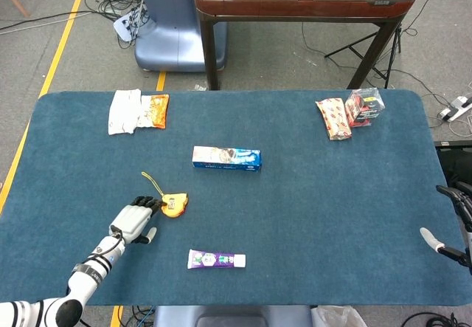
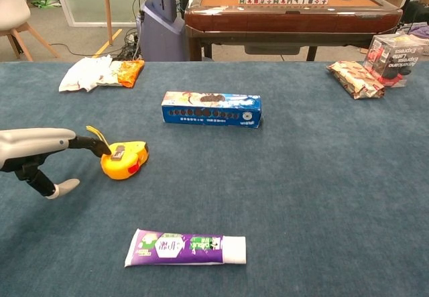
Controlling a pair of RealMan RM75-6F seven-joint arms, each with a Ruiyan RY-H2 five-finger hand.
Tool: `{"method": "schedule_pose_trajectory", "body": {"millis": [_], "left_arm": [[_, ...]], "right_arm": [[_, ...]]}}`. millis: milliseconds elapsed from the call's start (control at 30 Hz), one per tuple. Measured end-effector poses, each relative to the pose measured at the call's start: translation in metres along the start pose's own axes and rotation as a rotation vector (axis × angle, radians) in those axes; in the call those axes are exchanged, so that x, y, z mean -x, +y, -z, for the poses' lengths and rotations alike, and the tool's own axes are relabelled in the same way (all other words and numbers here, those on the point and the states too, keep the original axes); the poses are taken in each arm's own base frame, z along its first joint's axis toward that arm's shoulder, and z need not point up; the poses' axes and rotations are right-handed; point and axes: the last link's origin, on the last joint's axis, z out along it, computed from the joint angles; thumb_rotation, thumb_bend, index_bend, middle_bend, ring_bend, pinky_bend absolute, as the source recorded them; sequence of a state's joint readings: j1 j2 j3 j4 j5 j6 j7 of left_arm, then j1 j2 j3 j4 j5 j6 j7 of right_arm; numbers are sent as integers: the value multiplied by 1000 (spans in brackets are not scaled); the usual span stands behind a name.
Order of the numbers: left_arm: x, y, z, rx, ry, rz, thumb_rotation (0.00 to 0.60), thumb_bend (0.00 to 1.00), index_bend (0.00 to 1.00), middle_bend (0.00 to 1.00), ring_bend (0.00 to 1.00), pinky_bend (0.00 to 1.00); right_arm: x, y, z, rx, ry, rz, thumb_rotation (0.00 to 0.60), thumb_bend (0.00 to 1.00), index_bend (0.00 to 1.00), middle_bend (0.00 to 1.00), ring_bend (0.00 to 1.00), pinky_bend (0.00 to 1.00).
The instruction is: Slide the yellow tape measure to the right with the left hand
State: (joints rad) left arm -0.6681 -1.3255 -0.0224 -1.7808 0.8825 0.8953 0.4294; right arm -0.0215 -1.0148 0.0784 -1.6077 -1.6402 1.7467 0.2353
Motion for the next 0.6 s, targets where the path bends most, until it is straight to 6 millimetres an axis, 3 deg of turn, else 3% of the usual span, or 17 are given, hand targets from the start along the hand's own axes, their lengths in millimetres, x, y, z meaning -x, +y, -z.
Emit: {"method": "schedule_pose_trajectory", "body": {"millis": [600], "left_arm": [[-3, 19, -4, 58, -8, -5, 600, 478, 117, 109, 13, 0]], "right_arm": [[-1, -3, 2, -13, 3, -3, 600, 159, 219, 268, 149, 380]]}}
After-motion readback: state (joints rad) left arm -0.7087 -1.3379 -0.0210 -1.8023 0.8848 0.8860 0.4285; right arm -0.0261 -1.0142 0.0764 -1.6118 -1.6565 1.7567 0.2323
